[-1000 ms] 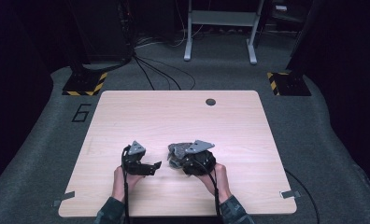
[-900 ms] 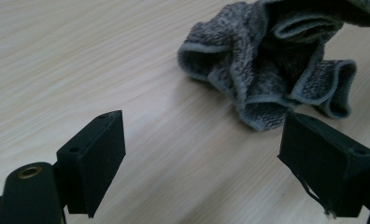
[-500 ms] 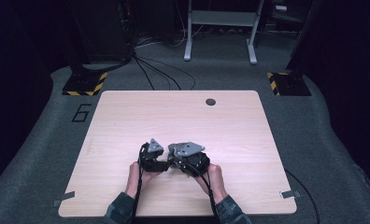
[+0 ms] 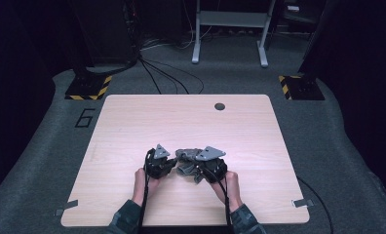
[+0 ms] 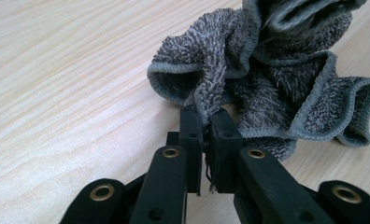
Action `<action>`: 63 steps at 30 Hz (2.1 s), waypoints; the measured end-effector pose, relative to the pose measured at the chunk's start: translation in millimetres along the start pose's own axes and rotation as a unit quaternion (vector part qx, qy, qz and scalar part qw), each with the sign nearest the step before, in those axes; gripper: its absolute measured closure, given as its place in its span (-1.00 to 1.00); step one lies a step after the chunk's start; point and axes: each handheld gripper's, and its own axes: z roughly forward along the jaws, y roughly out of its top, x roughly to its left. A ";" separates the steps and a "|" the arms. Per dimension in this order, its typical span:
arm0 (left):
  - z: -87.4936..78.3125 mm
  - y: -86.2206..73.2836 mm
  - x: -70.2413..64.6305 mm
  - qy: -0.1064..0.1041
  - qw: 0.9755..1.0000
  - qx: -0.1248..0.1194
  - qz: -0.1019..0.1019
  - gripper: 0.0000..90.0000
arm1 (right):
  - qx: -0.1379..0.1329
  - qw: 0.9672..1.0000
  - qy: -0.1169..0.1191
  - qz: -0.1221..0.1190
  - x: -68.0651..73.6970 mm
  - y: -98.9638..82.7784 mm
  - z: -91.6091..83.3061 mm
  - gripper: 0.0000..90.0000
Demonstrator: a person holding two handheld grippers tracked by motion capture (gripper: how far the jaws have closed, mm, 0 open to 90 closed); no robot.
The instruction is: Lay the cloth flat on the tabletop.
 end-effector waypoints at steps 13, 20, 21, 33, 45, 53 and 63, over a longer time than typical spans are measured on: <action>-11.3 1.7 -3.9 -0.004 1.000 -0.020 0.008 0.91 | -0.024 0.999 0.011 0.029 -6.6 -0.6 -9.5 0.12; -12.8 2.6 -7.1 0.000 1.000 -0.029 0.010 0.91 | -0.013 1.000 0.007 -0.005 9.7 17.6 6.1 0.30; -13.4 2.8 -6.8 -0.002 1.000 -0.028 0.012 0.91 | -0.013 1.000 0.007 -0.005 9.7 17.6 6.1 0.30; -17.9 1.9 -4.7 -0.001 0.999 -0.035 0.005 0.92 | -0.003 1.000 -0.008 -0.013 0.6 14.6 6.3 0.93; -33.8 0.3 11.8 0.004 0.998 -0.052 -0.021 0.92 | -0.021 0.999 -0.039 0.028 -32.1 1.2 -21.5 0.96; -52.0 5.5 28.5 0.001 0.996 -0.069 -0.050 0.92 | -0.026 0.996 -0.069 0.052 -55.5 -9.5 -36.8 0.96; -65.8 9.1 41.0 0.012 0.995 -0.073 -0.065 0.93 | -0.024 0.992 -0.089 0.089 -82.2 -26.1 -50.9 0.96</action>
